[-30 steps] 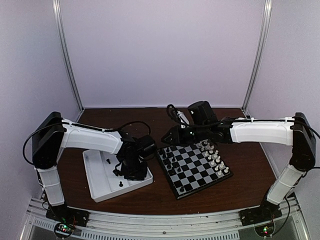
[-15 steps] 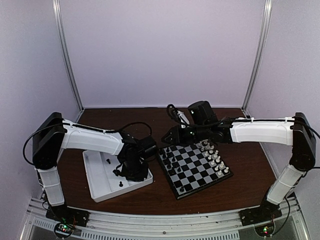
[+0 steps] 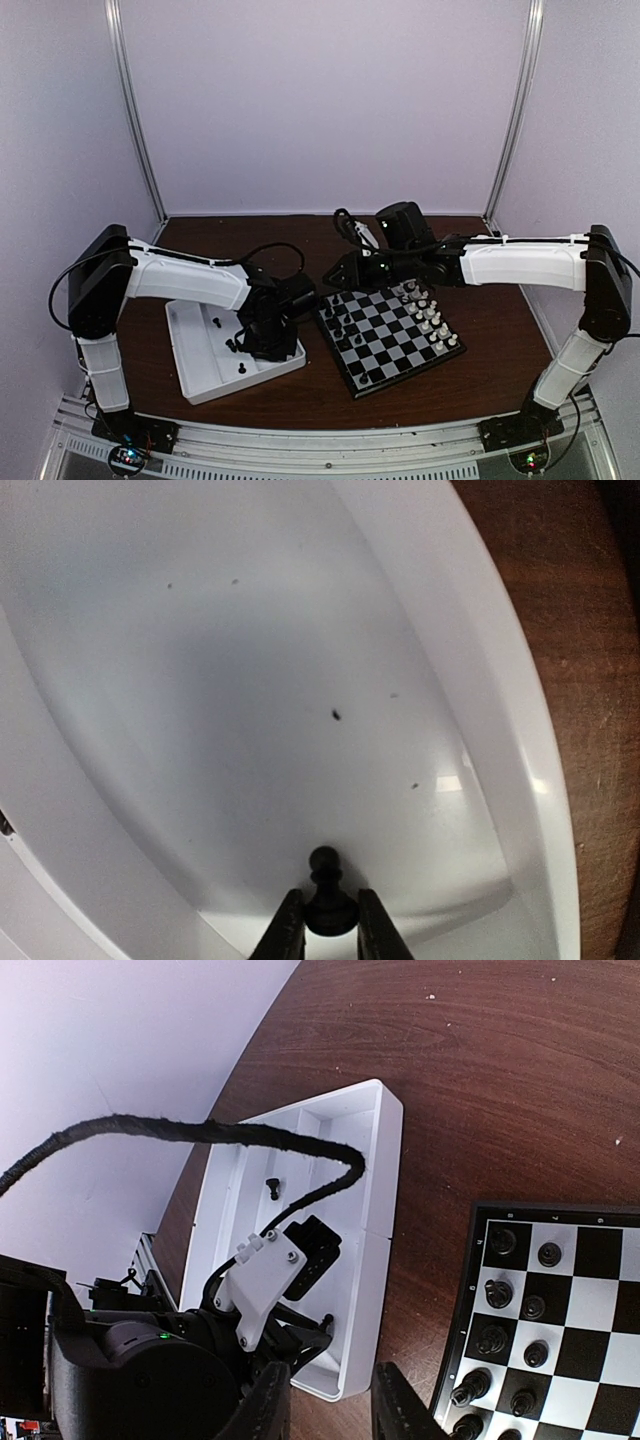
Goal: Set up the chess pieces on the board
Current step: Pick up the chess piece from the storage box, then place the chess piece on the chessboard.
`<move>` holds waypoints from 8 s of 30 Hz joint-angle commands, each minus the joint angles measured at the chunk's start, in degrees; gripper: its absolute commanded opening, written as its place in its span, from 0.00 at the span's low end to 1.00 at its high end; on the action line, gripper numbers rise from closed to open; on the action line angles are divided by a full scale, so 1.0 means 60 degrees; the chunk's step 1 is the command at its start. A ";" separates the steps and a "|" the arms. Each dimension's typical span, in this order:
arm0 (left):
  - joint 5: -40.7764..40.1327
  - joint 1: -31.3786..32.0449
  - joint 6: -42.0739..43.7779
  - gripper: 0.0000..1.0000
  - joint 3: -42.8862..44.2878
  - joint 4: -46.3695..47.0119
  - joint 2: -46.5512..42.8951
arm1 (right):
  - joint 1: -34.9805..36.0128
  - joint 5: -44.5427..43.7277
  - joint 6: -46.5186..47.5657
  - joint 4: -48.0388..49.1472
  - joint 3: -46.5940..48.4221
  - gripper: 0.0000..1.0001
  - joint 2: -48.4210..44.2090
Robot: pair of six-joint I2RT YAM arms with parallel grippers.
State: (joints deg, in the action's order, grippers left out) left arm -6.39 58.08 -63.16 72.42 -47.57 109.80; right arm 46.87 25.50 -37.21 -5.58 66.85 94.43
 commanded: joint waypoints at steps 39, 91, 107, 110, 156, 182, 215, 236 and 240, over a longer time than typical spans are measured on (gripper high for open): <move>-0.1115 0.0008 0.1131 0.15 -0.1091 0.0770 -0.1099 | 0.0153 0.1893 -0.0227 -0.0100 0.0873 0.31 0.1483; 0.0779 0.0009 0.4306 0.15 -0.6082 0.8243 -0.5946 | 0.1166 0.2648 -0.2009 0.1501 0.1046 0.35 0.2706; 0.0833 0.0012 0.4368 0.14 -0.5801 0.8023 -0.6046 | 0.1299 0.2760 -0.2219 0.1790 0.1018 0.33 0.2948; 0.0910 0.0007 0.4404 0.14 -0.5855 0.8123 -0.6117 | 0.1312 0.2764 -0.2303 0.1929 0.0962 0.32 0.2954; 0.0055 -0.1502 0.4115 0.70 -0.5806 0.5792 -0.7537 | 0.1897 -0.5158 0.2840 0.0436 -0.3088 0.00 -0.2196; 0.0093 -0.2313 0.4520 0.73 -0.5163 0.4450 -0.7685 | 0.2461 -0.5877 0.2647 0.4436 -0.5478 0.02 -0.0635; 0.0282 -0.2314 0.4477 0.72 -0.5257 0.4566 -0.7548 | 0.2747 -0.6385 0.2615 0.4593 -0.5980 0.09 -0.0544; 0.0292 -0.2313 0.4398 0.72 -0.5360 0.4479 -0.7650 | 0.2929 -0.6909 0.2738 0.4083 -0.5754 0.36 -0.1077; 0.0227 -0.2313 0.4359 0.72 -0.5246 0.4265 -0.7711 | 0.2925 -0.7078 0.2884 0.3497 -0.5592 0.37 -0.1982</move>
State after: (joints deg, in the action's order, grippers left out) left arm -4.99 44.60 -36.75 40.07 -21.52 64.18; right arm 64.01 -14.06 -20.93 18.74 31.46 88.09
